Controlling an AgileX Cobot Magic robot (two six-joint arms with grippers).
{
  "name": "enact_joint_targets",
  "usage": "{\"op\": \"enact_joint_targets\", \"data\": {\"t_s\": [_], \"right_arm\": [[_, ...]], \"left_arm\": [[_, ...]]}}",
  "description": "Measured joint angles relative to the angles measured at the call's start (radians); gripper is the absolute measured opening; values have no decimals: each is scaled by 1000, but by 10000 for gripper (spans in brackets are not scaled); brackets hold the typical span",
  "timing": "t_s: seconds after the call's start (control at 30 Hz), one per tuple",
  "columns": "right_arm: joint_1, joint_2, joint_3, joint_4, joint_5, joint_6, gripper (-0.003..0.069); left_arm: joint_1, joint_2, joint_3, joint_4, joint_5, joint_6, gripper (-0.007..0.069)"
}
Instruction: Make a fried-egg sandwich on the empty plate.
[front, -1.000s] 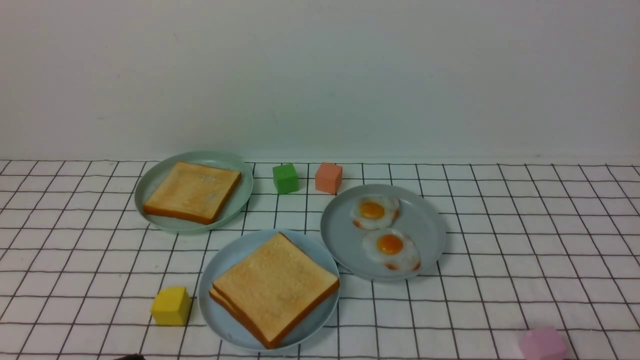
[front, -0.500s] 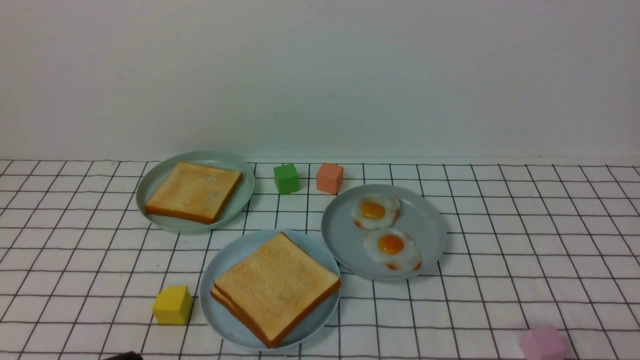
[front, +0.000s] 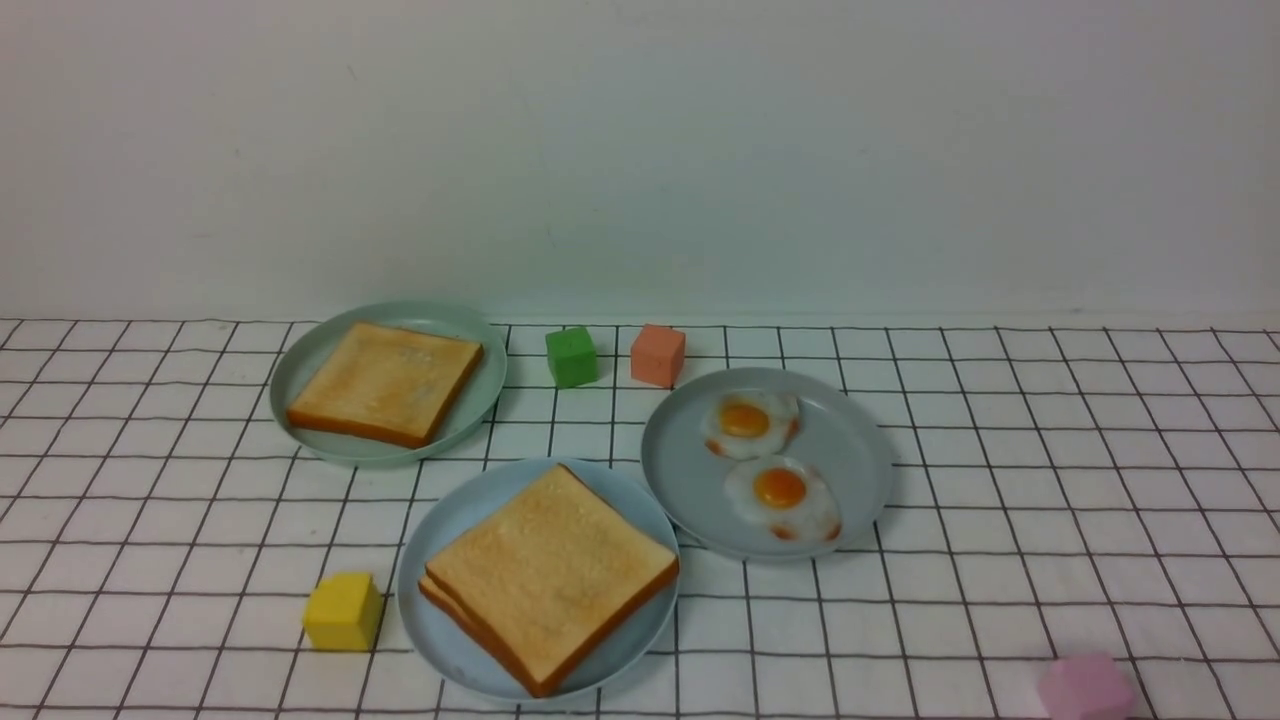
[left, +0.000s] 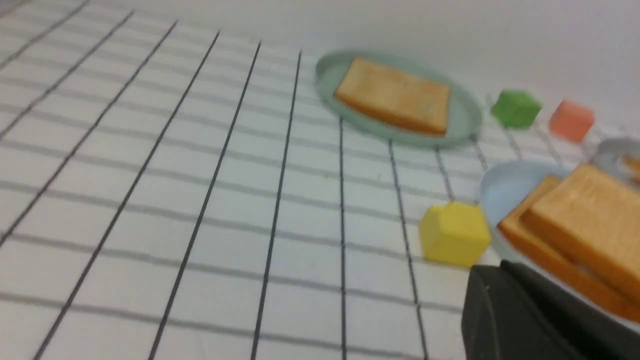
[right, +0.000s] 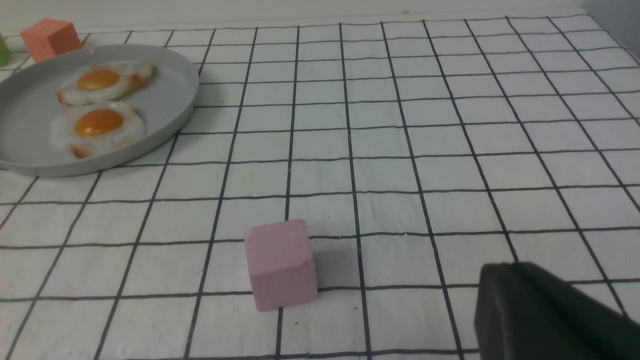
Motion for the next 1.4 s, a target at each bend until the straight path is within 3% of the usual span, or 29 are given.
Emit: {"op": "enact_joint_targets", "data": {"t_s": [1.4], "right_arm": [[0,0,0,-1,0,0,38]], "left_arm": [[1,0,4,-9,38,7,-13]]}}
